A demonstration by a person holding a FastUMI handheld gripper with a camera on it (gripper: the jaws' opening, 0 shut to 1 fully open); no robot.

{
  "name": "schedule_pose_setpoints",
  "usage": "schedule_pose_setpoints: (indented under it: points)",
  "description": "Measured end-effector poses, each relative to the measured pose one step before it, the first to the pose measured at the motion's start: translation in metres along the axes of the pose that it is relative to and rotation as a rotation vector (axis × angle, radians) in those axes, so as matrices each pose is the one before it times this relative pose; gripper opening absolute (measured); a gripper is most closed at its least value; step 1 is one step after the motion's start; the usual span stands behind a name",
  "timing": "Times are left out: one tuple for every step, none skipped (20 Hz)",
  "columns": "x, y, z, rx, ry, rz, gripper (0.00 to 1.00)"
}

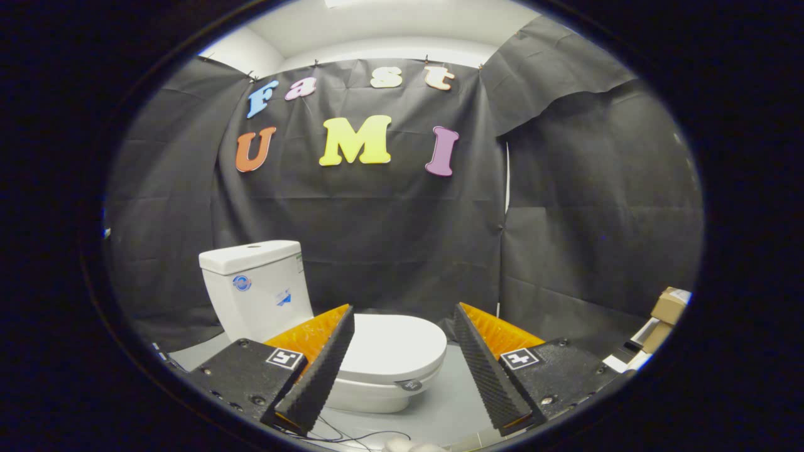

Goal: Open the toilet lid.

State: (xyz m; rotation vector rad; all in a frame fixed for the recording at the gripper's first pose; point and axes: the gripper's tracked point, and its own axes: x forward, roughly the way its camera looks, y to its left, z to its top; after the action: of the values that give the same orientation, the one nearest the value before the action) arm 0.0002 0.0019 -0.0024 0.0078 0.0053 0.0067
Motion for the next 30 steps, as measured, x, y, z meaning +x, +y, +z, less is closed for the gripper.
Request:
schedule_pose_setpoints:
  points:
    - [-0.00081,0.00128,-0.00054,-0.0011,-0.00006,0.00111,0.99]
    - [-0.0002,0.00051,0.00006,-0.00216,-0.00089,0.00057,0.99]
    - [0.00096,0.00076,-0.00226,-0.00181,0.00091,0.0019,0.99]
    - [0.00013,0.00127,0.00011,0.00006,-0.00241,0.00233,0.99]
    - [0.00156,0.00048,-0.00089,0.00043,0.00287,0.00046,0.99]
    - [0.00105,0.00123,-0.00022,-0.00063,0.00638,0.0044,0.99]
    - [0.00063,0.00287,0.00034,-0.00055,-0.00294,0.00598,0.99]
    - [0.00224,0.00014,0.00292,0.00077,-0.00712,0.00115,0.99]
    - [0.00134,-0.00047,0.00036,0.00156,0.00132,-0.00076,0.99]
    - [0.00268,0.00048,0.00172,0.00554,-0.00218,0.00436,0.99]
    - [0.0034,0.00069,0.00127,0.00518,0.0005,-0.00141,0.99]
    - [0.00359,-0.00132,0.00351,0.00303,-0.00392,-0.00346,0.99]
    - [0.00529,0.00052,0.00309,0.00209,-0.00455,0.00109,0.99]
    - [0.00499,0.0001,0.0044,0.00367,-0.00793,0.0003,0.99]
    - [0.00629,-0.0007,0.00442,0.00264,-0.00783,0.00056,0.99]
    - [0.00607,-0.00104,0.00231,0.00093,-0.00236,0.00061,0.99]
    - [0.00728,-0.00208,-0.00107,0.00128,0.00325,0.00142,0.99]
    - [0.00777,-0.00256,0.00102,0.00302,0.00037,0.00367,0.99]
    - [0.00735,-0.00361,-0.00167,0.00476,0.00823,-0.00222,0.99]
    - [0.00735,-0.00423,-0.00222,0.01037,0.00991,-0.00084,0.99]
    - [0.00655,-0.00399,-0.00298,0.01495,0.01052,0.00431,0.99]
    - [0.00649,-0.0039,-0.0038,0.01483,0.0156,-0.00037,0.99]
    - [0.00735,-0.0066,-0.00722,0.00642,0.01479,-0.00281,0.99]
    - [0.00674,-0.00599,-0.00616,0.00764,0.01544,-0.0057,0.99]
    - [0.00725,-0.00514,-0.00747,0.01554,0.01813,0.00652,0.99]
    - [0.00723,-0.00733,-0.01025,0.01434,0.0281,-0.00571,0.99]
    - [0.00724,-0.00792,-0.01142,0.01493,0.02393,-0.00238,0.99]
    - [0.00725,-0.00821,-0.01065,0.02377,0.02704,-0.00478,0.99]
    - [0.0072,-0.0077,-0.01194,0.03325,0.03042,-0.00139,0.99]
    - [0.00703,-0.00552,-0.01152,0.04808,0.03411,0.00909,0.99]
